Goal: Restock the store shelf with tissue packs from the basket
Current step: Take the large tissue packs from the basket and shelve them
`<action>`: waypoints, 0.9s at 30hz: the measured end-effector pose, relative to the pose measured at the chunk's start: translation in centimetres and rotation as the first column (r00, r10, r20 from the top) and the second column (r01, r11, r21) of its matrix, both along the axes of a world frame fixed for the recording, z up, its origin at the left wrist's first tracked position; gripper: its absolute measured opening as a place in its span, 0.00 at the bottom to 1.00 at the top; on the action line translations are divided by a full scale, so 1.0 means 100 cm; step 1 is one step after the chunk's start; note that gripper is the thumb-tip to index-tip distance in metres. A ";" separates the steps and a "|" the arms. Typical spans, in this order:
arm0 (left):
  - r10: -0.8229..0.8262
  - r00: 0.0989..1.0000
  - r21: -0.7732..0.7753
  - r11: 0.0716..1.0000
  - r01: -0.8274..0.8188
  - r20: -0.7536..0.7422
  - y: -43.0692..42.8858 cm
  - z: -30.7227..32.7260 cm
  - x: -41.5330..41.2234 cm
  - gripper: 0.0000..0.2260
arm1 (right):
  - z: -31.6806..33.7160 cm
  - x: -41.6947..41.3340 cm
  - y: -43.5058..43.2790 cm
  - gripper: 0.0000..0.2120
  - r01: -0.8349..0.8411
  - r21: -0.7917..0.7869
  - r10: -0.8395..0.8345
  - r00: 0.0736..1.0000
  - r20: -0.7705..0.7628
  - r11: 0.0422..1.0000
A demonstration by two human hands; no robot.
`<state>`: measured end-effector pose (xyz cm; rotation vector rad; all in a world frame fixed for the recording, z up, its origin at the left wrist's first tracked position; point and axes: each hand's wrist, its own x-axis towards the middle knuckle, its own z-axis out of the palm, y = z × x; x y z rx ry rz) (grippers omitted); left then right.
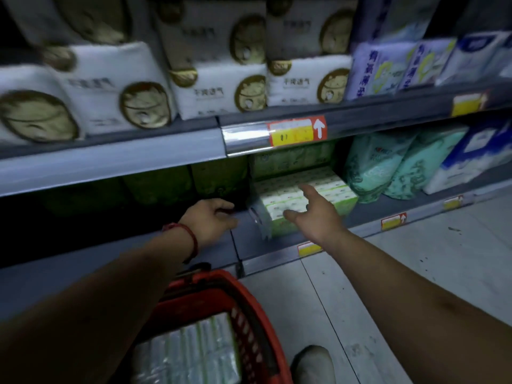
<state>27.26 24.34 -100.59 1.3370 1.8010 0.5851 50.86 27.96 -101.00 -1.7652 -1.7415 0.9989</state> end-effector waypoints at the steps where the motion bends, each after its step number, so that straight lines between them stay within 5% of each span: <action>1: -0.014 0.999 0.013 1.000 0.015 -0.034 -0.014 0.012 -0.013 0.20 | 0.013 -0.008 -0.012 0.38 -0.049 0.024 0.048 0.998 0.027 0.999; 13: -0.005 0.971 0.124 0.992 0.035 -0.239 -0.202 0.100 -0.137 0.24 | 0.108 -0.133 -0.185 0.36 -0.426 0.090 0.426 0.905 0.013 0.900; 18: 0.076 0.943 0.047 0.997 -0.064 -0.325 -0.273 0.091 -0.180 0.28 | 0.086 -0.185 -0.244 0.48 -0.497 -0.001 0.497 0.867 -0.036 0.868; 21: 0.169 0.902 0.048 0.985 -0.163 -0.398 -0.309 0.076 -0.200 0.31 | 0.070 -0.202 -0.267 0.34 -0.477 -0.087 0.473 0.879 -0.058 0.875; 24: 0.308 0.887 0.010 0.946 -0.325 -0.343 -0.336 0.058 -0.217 0.31 | 0.046 -0.209 -0.280 0.28 -0.438 -0.173 0.428 0.899 -0.097 0.882; 27: 0.393 0.914 -0.156 0.901 -0.404 -0.096 -0.345 0.035 -0.231 0.27 | 0.028 -0.214 -0.291 0.43 -0.415 -0.280 0.389 0.910 -0.146 0.866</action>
